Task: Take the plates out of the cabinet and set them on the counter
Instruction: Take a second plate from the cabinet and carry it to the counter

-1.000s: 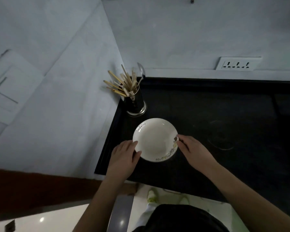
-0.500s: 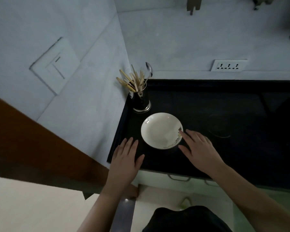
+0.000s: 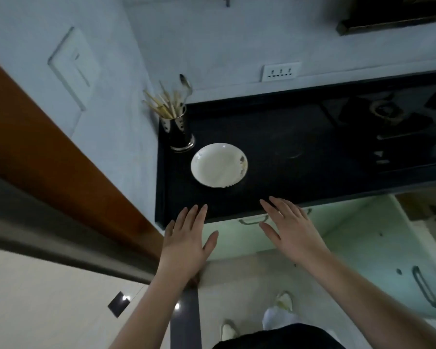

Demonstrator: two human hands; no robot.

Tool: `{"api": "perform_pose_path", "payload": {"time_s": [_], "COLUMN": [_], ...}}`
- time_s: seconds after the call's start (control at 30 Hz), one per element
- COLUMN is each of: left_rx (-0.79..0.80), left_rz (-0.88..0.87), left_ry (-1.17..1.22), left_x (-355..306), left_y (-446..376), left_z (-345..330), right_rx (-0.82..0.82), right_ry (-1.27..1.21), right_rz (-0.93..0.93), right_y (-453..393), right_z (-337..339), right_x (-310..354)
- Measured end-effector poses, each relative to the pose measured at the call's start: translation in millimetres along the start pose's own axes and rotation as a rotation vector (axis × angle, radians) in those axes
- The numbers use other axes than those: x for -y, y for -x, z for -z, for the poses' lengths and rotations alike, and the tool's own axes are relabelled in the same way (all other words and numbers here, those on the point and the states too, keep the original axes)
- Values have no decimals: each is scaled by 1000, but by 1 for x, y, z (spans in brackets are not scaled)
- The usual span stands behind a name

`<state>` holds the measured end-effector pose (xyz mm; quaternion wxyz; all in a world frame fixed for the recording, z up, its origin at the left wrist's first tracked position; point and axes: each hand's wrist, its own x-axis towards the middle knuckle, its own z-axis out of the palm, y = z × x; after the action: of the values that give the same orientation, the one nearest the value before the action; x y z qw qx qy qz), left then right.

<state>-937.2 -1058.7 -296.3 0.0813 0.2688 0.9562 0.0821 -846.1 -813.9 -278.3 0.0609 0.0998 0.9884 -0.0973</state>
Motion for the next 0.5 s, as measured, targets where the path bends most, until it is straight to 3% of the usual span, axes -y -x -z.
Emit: {"api": "perform_pose_path", "payload": {"time_s": [0.5], "left_rx": [87], "left_rz": [-654], "left_ry": [-65], "left_x": [-231], "left_y": [-8], "left_z": [-18], "right_rx": [-228], "right_ry": [-75], "right_rz": [-626], "right_y": [233], "right_z": [14], "right_x": [-129]}}
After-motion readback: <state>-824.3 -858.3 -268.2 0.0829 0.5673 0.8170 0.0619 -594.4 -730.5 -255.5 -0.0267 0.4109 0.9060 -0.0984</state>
